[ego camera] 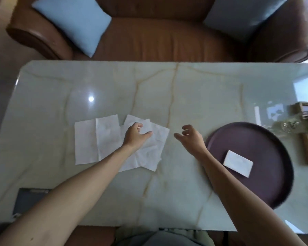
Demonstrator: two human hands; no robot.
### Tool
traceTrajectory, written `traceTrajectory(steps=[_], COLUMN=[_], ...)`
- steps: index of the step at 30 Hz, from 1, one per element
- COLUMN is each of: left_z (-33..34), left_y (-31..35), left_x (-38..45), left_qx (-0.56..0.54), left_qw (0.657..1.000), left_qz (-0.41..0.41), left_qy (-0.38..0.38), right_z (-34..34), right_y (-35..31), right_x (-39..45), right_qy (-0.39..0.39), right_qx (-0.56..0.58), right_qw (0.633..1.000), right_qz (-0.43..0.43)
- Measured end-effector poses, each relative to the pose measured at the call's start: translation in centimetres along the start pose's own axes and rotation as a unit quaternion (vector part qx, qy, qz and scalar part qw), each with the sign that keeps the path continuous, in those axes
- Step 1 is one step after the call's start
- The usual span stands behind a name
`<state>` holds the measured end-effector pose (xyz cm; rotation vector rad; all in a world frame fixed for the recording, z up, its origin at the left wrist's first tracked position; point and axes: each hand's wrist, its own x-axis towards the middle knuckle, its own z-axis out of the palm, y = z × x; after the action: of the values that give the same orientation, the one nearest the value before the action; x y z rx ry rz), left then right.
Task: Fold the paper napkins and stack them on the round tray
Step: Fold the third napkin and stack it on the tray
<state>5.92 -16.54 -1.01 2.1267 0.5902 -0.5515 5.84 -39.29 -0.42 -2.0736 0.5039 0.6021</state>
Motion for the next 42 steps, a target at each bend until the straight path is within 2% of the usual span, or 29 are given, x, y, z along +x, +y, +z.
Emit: traceTrajectory(steps=[7,12,18,24,29,34,38,42], left_z=[-5.3,-7.1,-7.7,-8.3,-9.1,-10.3,-11.1,-11.2], left_y=[-7.2,-11.0,-12.7,-13.5,-13.8,-10.7,-6.9,-3.7], left_x=[0.7,0.7,0.7,1.2,1.6,2.9,4.7,5.7], left_qx=[0.01,0.017,0.006,-0.031,0.001,0.101,0.078,-0.016], left_qw=[0.999,0.996,0.995,0.996,0.998,0.987,0.972,0.956], left_qz=[-0.043,-0.087,-0.09,-0.086,-0.061,0.117,0.172,0.161], left_qy=[-0.001,0.011,0.037,0.025,0.013,-0.051,-0.139,-0.245], right_z=[7.9,11.3,13.8,15.3,14.4,11.0,7.7,4.4], right_y=[-2.9,-3.1,-2.9,-3.8,-6.2,-8.4,-10.9,-12.7], right_x=[-0.9,-1.1,-0.9,-1.2,-2.4,-4.0,-5.5,-7.2], right_qy=[-0.055,-0.044,-0.028,-0.038,-0.026,-0.045,-0.076,-0.065], right_qx=[-0.029,-0.026,0.04,0.016,-0.084,-0.171,-0.215,-0.254], right_qw=[0.997,0.996,0.989,0.991,0.995,0.98,0.961,0.945], right_qz=[0.034,0.072,0.138,0.129,0.046,-0.089,-0.157,-0.197])
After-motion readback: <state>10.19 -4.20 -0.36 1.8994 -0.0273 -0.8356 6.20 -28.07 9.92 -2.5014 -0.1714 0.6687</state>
